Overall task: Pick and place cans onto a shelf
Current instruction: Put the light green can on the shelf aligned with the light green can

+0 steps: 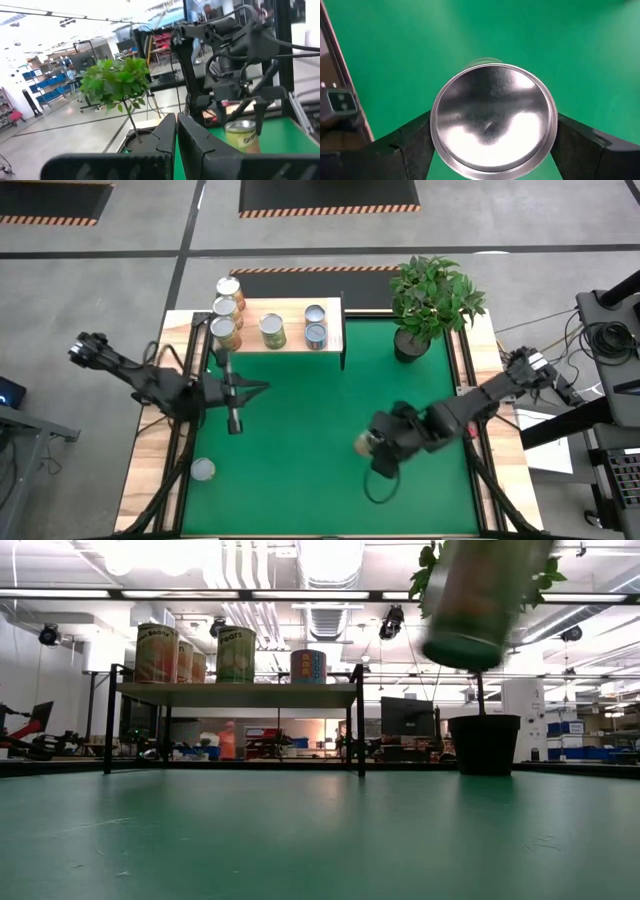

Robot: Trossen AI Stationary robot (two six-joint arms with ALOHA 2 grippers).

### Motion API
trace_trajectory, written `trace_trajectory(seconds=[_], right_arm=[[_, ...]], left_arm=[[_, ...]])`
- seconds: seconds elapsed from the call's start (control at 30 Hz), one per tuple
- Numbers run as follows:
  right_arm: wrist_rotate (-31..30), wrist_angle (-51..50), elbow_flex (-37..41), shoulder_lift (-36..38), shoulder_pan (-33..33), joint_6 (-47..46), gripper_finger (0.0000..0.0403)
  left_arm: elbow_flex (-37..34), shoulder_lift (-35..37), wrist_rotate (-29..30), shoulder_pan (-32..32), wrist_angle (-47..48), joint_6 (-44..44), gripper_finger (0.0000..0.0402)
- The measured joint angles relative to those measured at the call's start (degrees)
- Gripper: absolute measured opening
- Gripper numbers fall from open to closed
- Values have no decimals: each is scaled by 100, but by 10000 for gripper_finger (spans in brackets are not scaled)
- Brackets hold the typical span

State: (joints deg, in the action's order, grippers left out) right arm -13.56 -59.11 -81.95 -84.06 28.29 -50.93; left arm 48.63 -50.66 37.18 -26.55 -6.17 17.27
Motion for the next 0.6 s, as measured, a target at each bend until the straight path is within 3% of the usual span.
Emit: trace_trajectory(seconds=[0.33, 0.6], right_arm=[[-7, -55, -2264, -1203, -1238, 3259, 310], [10, -93, -4096, -2303, -2040, 5388, 311]], left_arm=[[-498, 903, -17, 0, -101, -399, 0], [-593, 1067, -28, -2, -95, -434, 0]])
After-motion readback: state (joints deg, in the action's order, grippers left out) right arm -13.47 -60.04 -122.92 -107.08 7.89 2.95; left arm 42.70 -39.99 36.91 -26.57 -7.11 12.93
